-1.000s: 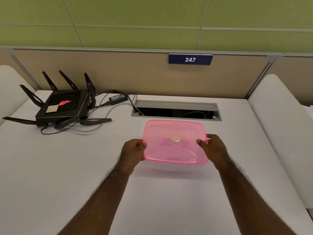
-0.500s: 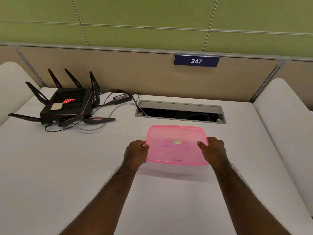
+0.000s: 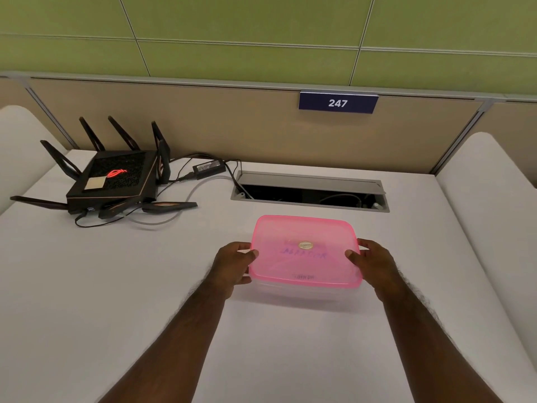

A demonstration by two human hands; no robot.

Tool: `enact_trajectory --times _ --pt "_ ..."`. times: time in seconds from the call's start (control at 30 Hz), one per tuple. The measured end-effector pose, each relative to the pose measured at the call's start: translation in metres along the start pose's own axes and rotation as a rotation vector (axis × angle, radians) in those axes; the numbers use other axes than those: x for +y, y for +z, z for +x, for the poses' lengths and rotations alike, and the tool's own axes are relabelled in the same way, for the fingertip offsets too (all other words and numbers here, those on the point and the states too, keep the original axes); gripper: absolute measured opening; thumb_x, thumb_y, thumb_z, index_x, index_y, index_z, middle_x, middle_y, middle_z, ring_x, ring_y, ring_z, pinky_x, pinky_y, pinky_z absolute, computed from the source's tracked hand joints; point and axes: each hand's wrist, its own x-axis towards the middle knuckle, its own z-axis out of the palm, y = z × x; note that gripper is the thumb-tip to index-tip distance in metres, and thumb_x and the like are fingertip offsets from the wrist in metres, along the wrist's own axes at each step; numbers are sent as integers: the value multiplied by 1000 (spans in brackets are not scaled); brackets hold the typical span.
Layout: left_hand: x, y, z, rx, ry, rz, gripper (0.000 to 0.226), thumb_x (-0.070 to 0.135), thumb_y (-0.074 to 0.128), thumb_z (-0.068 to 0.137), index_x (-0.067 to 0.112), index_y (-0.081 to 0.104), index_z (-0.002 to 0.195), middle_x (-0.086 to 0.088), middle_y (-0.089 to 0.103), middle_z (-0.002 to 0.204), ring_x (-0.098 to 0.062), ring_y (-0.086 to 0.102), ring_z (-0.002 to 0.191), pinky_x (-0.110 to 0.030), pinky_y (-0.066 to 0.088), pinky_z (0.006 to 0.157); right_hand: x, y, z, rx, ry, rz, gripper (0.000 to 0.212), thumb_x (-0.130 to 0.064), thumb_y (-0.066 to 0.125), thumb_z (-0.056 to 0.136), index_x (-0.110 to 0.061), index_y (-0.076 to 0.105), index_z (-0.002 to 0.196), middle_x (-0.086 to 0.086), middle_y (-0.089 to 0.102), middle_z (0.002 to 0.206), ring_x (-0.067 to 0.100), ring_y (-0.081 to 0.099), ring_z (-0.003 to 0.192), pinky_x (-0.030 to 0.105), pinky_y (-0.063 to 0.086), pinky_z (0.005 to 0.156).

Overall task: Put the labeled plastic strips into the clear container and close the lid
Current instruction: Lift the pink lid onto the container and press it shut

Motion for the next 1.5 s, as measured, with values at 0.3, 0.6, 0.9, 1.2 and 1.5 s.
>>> enact_trajectory --times 0.3,0.6,0.9,1.2,1.5 --pt "3 -7 5 -100 -59 -32 27 24 67 89 12 62 114 -12 70 108 -27 67 80 -39 60 68 4 -2 7 -30 98 204 45 -16 65 89 -20 55 133 12 59 127 32 62 100 38 58 64" --pt "-1 5 -3 -40 98 70 49 21 53 96 28 44 143 -11 60 125 -32 63 101 -41 61 67 15 -7 1 -116 56 306 52 -14 63 91 -17 49 140 14 65 119 31 64 104 49 57 84" --pt "-7 -4 -3 -120 47 -90 48 16 61 94 21 50 140 -15 68 112 -29 66 91 -42 60 70 38 -16 -20 -311 178 328 51 -37 72 82 -12 58 124 12 66 113 27 63 98 37 59 72" --pt "-17 -17 -5 -281 -157 -214 31 13 69 87 2 62 115 -17 65 107 -26 64 83 -34 62 69 45 -16 -18 -283 242 498 42 -15 74 81 -1 60 118 17 69 108 25 68 89 29 61 69" --pt "-15 -14 3 -216 -196 -192 13 3 61 91 -8 62 98 -20 68 91 -29 68 79 -33 62 63 47 -12 -13 -303 288 506 34 -16 74 82 -1 62 110 17 68 112 26 67 91 33 58 72"
